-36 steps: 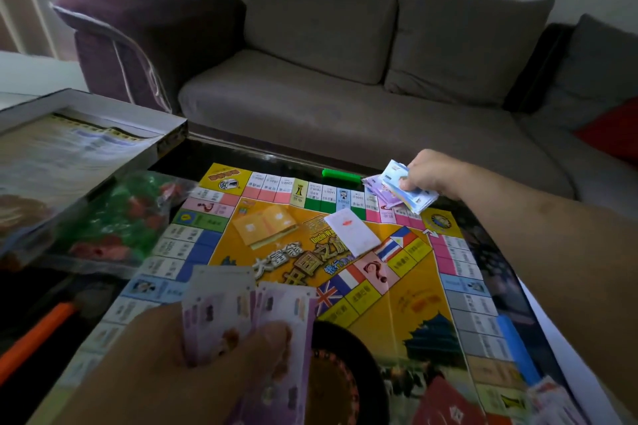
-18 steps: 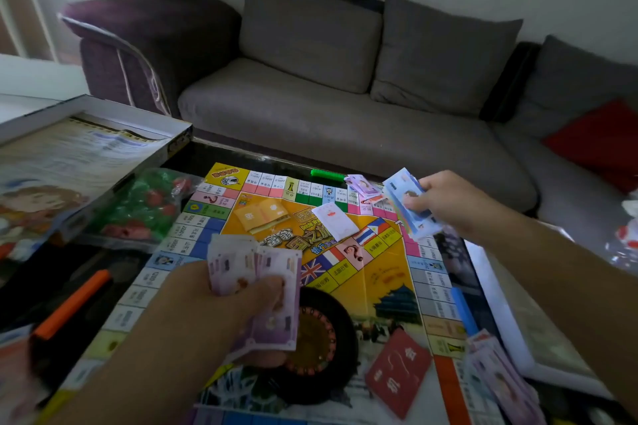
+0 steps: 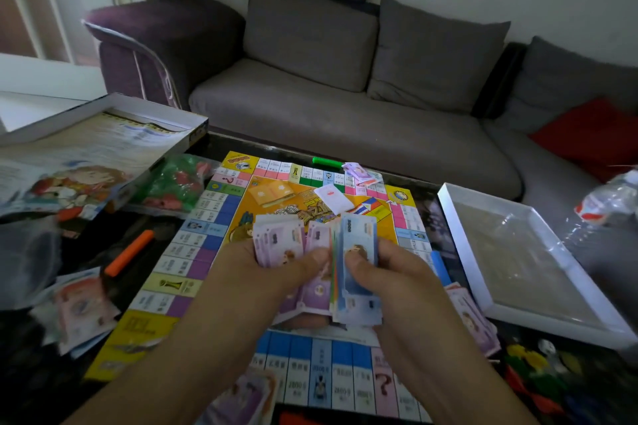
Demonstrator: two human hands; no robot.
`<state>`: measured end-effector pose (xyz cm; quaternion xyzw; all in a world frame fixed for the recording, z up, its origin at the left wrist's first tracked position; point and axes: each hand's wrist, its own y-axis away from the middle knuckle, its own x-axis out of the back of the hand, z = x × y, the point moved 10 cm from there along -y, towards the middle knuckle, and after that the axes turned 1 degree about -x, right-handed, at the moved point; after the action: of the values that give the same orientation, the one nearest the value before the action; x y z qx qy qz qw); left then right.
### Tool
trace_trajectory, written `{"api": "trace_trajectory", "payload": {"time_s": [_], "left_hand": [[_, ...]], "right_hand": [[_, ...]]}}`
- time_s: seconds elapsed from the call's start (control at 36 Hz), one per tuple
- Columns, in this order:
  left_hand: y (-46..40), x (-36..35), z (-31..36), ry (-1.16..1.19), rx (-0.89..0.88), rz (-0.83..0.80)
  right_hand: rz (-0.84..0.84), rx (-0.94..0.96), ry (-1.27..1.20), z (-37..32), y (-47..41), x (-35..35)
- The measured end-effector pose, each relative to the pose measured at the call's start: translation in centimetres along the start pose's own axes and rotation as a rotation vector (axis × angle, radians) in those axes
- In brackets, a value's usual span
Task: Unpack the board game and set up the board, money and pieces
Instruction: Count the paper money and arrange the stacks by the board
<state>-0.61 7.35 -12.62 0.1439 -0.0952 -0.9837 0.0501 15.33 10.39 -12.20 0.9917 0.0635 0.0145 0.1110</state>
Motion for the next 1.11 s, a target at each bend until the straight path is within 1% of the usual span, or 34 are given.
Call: {"api": "trace_trajectory", "payload": {"time_s": [0.17,0.28,0.39,0.44,0.56,0.67,0.86,0.94,1.0,1.06,1.11], "left_hand": [[1.1,0.3,-1.4,-0.017,0.056,-0.038],[1.5,0.0,-1.7,0.004,0.117,-0.088],[1.9,-0.2,-1.6,0.091,0.221,-0.119],[1.9,-0.1,-1.3,0.106,0.235,-0.129],[1.8,0.0,-0.9,0.006,0.204,-0.156],[1.6,0.6,-0.7,-0.088,0.153,-0.101],[1.3,1.5,0.0,-0.218,0.061,-0.039],[1.2,1.6,0.0,-0.286,0.036,-0.059],[1.2,1.3,-0.2,-0.320,0.035,-0.102],[1.3,1.0,-0.5,-0.298,0.047,-0.133],[1.4,1.0,-0.7,-0.283,0.051,-0.124]], "right_hand": [[-0.049,-0.044,-0.003,1.6,1.1,-0.6],[-0.026,-0.045,0.013,2.0,1.2,-0.3],[0.001,-0.022,0.030,1.8,1.2,0.6],[0.003,-0.008,0.038,1.5,1.2,1.0],[-0.014,0.032,0.067,0.8,1.2,1.5],[-0.036,0.091,0.154,0.3,1.3,1.4],[0.002,0.150,0.251,-0.3,1.2,1.7],[-0.002,0.157,0.282,-0.2,1.3,1.5],[-0.009,0.156,0.282,-0.2,1.4,1.2],[-0.020,0.167,0.284,-0.2,1.5,0.7],[-0.012,0.173,0.266,-0.2,1.6,0.6]]}}
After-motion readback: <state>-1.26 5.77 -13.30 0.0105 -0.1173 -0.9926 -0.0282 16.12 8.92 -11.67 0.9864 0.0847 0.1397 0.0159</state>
